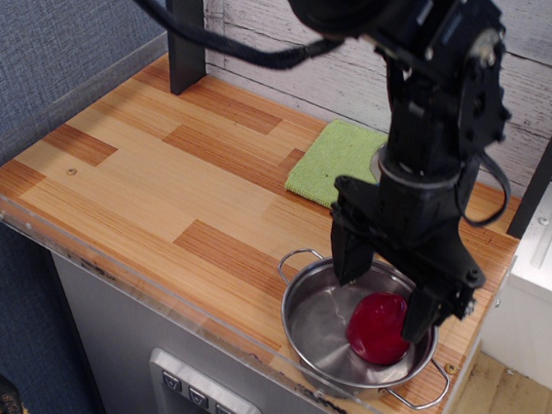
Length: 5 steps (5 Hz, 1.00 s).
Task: Take red pepper out pot and place left of green cloth.
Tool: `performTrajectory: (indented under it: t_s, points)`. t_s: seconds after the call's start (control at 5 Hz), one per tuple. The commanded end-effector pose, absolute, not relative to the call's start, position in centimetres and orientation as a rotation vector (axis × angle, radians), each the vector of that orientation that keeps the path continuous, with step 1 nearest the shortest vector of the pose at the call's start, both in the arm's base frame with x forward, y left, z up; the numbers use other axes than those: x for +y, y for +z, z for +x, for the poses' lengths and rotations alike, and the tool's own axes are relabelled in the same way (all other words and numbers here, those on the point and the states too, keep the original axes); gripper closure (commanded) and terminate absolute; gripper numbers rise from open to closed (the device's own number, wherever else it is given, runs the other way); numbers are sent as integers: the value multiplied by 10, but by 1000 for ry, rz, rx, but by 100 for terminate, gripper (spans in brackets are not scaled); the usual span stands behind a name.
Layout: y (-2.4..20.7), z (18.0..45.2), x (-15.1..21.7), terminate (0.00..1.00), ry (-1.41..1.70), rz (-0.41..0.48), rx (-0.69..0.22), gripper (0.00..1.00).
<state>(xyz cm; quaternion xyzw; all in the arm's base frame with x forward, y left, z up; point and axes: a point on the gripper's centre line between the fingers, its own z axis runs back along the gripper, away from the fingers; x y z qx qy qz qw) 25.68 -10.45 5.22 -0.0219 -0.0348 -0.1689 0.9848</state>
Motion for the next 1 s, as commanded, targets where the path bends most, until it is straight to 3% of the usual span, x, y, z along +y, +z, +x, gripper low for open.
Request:
performTrajectory:
  t_s: [0.0,0.6,0.8]
  points:
    - [36,260,-107,0,-381,-50,-54,0]
    - [28,259,-108,0,-381,-53,-47,0]
    - [30,258,-108,0,-383,-58,-71,100]
